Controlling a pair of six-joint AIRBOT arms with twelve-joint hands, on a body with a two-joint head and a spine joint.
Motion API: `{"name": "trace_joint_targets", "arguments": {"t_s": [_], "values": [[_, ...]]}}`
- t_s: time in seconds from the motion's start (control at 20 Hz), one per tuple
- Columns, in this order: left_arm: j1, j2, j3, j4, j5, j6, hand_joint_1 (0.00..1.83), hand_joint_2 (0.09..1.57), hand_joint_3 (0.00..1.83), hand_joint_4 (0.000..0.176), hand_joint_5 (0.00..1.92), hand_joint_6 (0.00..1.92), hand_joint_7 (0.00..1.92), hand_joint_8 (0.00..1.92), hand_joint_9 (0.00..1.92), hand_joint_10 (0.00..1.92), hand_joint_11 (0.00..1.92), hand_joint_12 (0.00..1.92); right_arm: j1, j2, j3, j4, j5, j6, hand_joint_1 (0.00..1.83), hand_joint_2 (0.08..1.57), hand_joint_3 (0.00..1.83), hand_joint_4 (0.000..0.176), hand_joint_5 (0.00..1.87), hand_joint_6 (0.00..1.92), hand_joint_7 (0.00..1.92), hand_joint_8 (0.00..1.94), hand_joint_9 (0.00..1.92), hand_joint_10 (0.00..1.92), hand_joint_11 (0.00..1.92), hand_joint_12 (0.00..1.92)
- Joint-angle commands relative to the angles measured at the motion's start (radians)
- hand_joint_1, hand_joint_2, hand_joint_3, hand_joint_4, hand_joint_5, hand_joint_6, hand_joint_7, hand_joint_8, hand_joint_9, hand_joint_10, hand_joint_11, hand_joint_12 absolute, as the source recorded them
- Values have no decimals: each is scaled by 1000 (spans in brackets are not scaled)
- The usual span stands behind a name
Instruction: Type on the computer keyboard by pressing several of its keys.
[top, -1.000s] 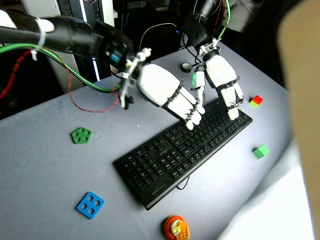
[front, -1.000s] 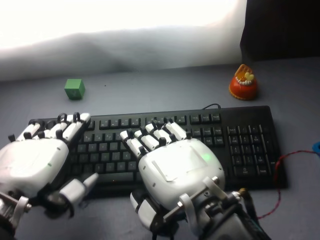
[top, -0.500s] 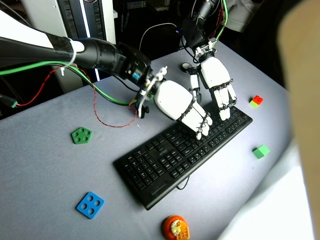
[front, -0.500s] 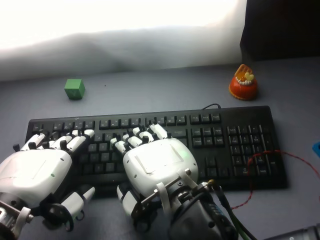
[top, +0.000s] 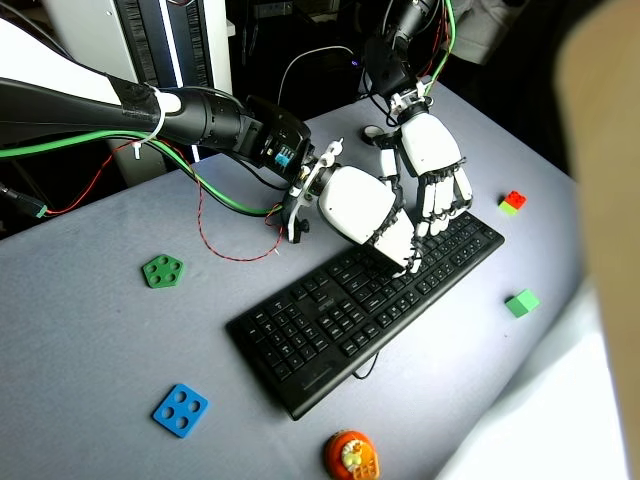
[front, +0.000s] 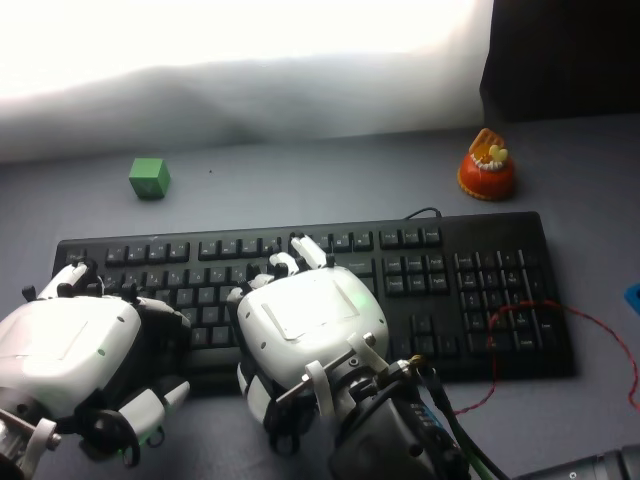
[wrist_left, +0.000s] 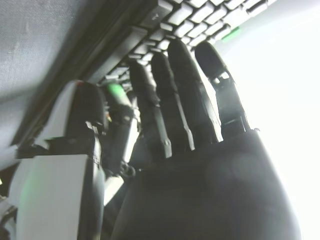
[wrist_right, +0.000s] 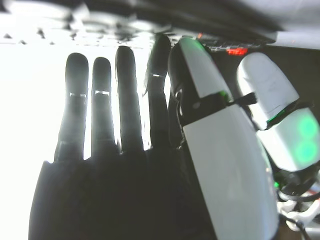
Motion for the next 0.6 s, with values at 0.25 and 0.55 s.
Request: {"name": "trace_joint_targets", "arguments": {"t_s": [0.25, 0.55], "values": [[5, 2, 3, 41, -79, -4, 757, 1299, 0, 32, 494, 926, 765, 13, 630, 111, 16, 1315, 0, -2, 0, -41, 30, 3, 1006, 1258, 0, 0, 717, 1390, 526, 475, 225, 1069, 0, 1724], [8, 2, 1, 41, -79, -4, 889, 1293, 5, 82, 653, 1460, 630, 0, 547, 29, 17, 1351, 2, -3, 0, -41, 36, 3, 952, 1281, 0, 4, 683, 1441, 443, 281, 95, 908, 0, 1680]]}}
